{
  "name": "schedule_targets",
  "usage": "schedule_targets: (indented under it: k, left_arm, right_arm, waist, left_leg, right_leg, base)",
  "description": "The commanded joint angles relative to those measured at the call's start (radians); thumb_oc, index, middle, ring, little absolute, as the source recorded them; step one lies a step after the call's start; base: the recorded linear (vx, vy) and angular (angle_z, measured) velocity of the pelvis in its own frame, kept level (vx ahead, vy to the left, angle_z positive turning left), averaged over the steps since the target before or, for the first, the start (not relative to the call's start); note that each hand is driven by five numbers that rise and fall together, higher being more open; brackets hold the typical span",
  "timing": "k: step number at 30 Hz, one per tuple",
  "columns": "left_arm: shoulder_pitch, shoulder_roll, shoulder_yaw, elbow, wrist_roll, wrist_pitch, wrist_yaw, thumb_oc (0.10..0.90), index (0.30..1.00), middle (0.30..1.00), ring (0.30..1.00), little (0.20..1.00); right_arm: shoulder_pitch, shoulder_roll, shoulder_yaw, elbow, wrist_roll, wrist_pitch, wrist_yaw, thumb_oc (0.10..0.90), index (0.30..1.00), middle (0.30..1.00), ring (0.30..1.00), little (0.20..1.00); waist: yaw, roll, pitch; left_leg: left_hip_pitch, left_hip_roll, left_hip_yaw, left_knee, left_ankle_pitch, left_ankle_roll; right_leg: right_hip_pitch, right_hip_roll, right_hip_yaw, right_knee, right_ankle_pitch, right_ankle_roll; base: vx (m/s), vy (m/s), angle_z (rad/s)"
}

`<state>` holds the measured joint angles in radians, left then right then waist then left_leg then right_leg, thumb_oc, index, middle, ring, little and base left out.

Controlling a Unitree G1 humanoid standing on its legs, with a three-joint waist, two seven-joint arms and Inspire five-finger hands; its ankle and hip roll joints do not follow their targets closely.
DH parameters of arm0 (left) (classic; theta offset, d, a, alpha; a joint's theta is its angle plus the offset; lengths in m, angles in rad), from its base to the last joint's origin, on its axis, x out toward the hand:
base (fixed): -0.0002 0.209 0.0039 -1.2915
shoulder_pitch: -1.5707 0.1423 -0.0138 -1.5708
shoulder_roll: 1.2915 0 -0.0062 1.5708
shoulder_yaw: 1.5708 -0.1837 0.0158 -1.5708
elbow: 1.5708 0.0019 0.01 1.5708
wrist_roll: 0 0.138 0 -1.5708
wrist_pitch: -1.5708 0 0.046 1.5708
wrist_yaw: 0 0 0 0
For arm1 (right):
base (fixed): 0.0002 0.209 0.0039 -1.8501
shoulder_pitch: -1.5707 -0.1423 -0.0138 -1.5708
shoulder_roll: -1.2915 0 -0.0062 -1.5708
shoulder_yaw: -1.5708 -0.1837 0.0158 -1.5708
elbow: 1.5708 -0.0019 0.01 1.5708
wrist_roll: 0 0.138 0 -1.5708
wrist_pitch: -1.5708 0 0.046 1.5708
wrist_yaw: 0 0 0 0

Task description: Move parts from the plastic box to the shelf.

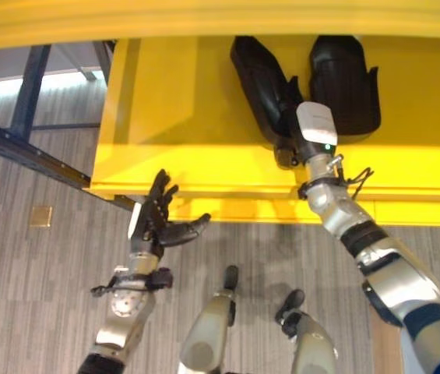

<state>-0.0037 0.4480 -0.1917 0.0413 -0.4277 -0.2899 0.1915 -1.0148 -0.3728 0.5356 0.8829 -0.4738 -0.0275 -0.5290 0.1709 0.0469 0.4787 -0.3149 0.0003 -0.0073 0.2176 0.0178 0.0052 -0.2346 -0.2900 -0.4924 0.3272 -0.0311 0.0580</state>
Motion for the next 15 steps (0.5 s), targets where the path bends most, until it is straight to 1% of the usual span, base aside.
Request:
schedule_targets:
  k: [1, 4, 5, 6, 8, 9, 11, 12, 13, 15]
  left_arm:
    - [0.014, 0.040, -0.007, -0.136, -0.012, -0.072, 0.018, 0.900, 1.000, 1.000, 1.000, 1.000]
    - [0.011, 0.045, -0.012, -0.136, -0.005, -0.067, 0.022, 0.900, 1.000, 1.000, 1.000, 1.000]
    - [0.010, 0.046, -0.012, -0.135, -0.001, -0.066, 0.024, 0.900, 1.000, 1.000, 1.000, 1.000]
    - [0.010, 0.046, -0.012, -0.136, 0.000, -0.067, 0.025, 0.900, 1.000, 1.000, 1.000, 1.000]
    - [0.010, 0.046, -0.013, -0.136, 0.002, -0.066, 0.029, 0.900, 1.000, 1.000, 1.000, 1.000]
    - [0.011, 0.046, -0.012, -0.135, 0.002, -0.065, 0.029, 0.900, 1.000, 1.000, 1.000, 1.000]
    - [0.007, 0.047, -0.014, -0.133, 0.007, -0.063, 0.030, 0.900, 1.000, 1.000, 1.000, 1.000]
    - [0.005, 0.047, -0.013, -0.134, 0.009, -0.062, 0.030, 0.900, 1.000, 1.000, 1.000, 1.000]
    - [0.004, 0.048, -0.014, -0.135, 0.011, -0.062, 0.031, 0.900, 1.000, 1.000, 1.000, 1.000]
    - [0.001, 0.048, -0.014, -0.133, 0.012, -0.062, 0.034, 0.900, 1.000, 1.000, 1.000, 1.000]
  right_arm:
    - [-0.091, 0.024, -0.020, 0.098, 0.064, 0.006, -0.021, 0.400, 0.300, 0.300, 0.300, 0.300]
    - [-0.081, 0.020, -0.053, 0.107, 0.112, 0.001, -0.042, 0.400, 0.300, 0.300, 0.300, 0.300]
    - [-0.080, 0.019, -0.061, 0.109, 0.122, 0.001, -0.046, 0.400, 0.300, 0.300, 0.300, 0.300]
    - [-0.077, 0.019, -0.067, 0.109, 0.132, 0.000, -0.049, 0.400, 0.300, 0.300, 0.300, 0.300]
    - [-0.072, 0.021, -0.077, 0.108, 0.145, -0.002, -0.053, 0.400, 0.300, 0.300, 0.300, 0.300]
    - [-0.071, 0.022, -0.077, 0.108, 0.146, -0.001, -0.053, 0.400, 0.300, 0.300, 0.300, 0.300]
    - [-0.068, 0.023, -0.083, 0.108, 0.155, -0.001, -0.055, 0.400, 0.300, 0.300, 0.300, 0.300]
    - [-0.060, 0.028, -0.091, 0.102, 0.162, -0.002, -0.058, 0.400, 0.300, 0.300, 0.300, 0.300]
    - [-0.056, 0.030, -0.094, 0.099, 0.167, -0.003, -0.059, 0.400, 0.300, 0.300, 0.300, 0.300]
    - [-0.051, 0.034, -0.097, 0.102, 0.172, -0.003, -0.060, 0.400, 0.300, 0.300, 0.300, 0.300]
  waist:
    - [0.042, 0.003, -0.008]
    - [0.035, 0.008, 0.000]
    - [0.035, 0.012, -0.003]
    - [0.032, 0.010, 0.003]
    - [0.030, 0.012, 0.004]
    - [0.030, 0.014, 0.000]
    - [0.028, 0.014, 0.000]
    - [0.026, 0.015, 0.001]
    - [0.024, 0.012, 0.005]
    - [0.022, 0.012, 0.004]
  left_leg:
    - [0.025, 0.037, 0.066, 0.028, -0.050, 0.001]
    - [0.022, 0.036, 0.067, 0.032, -0.052, 0.002]
    - [0.033, 0.040, 0.057, 0.030, -0.070, -0.005]
    - [0.023, 0.036, 0.067, 0.030, -0.051, 0.002]
    - [0.025, 0.036, 0.069, 0.030, -0.052, 0.003]
    - [0.034, 0.039, 0.060, 0.029, -0.070, -0.004]
    - [0.036, 0.038, 0.061, 0.027, -0.071, -0.003]
    - [0.038, 0.038, 0.061, 0.027, -0.072, -0.002]
    - [0.029, 0.034, 0.072, 0.028, -0.054, 0.005]
    - [0.029, 0.033, 0.073, 0.029, -0.055, 0.006]
  right_leg:
    - [-0.040, -0.105, 0.032, -0.019, 0.154, 0.090]
    - [-0.048, -0.104, 0.036, -0.014, 0.153, 0.090]
    - [-0.044, -0.098, 0.050, -0.008, 0.139, 0.106]
    - [-0.050, -0.104, 0.038, -0.014, 0.155, 0.090]
    - [-0.052, -0.106, 0.039, -0.012, 0.157, 0.091]
    - [-0.047, -0.100, 0.053, -0.005, 0.142, 0.107]
    - [-0.049, -0.100, 0.055, -0.005, 0.145, 0.109]
    - [-0.050, -0.100, 0.056, -0.002, 0.144, 0.109]
    - [-0.055, -0.106, 0.043, -0.009, 0.159, 0.093]
    - [-0.055, -0.107, 0.043, -0.008, 0.162, 0.094]
  base:
    - [-0.08, 0.017, 0.02]
    - [0.01, -0.001, 0.05]
    - [-0.02, 0.000, 0.03]
    - [-0.01, 0.003, 0.03]
    - [0.00, 0.004, 0.04]
    - [0.07, -0.011, 0.03]
    - [0.04, -0.005, 0.02]
    - [-0.07, 0.013, 0.01]
    - [-0.07, 0.013, 0.00]
    - [-0.04, 0.007, 0.01]
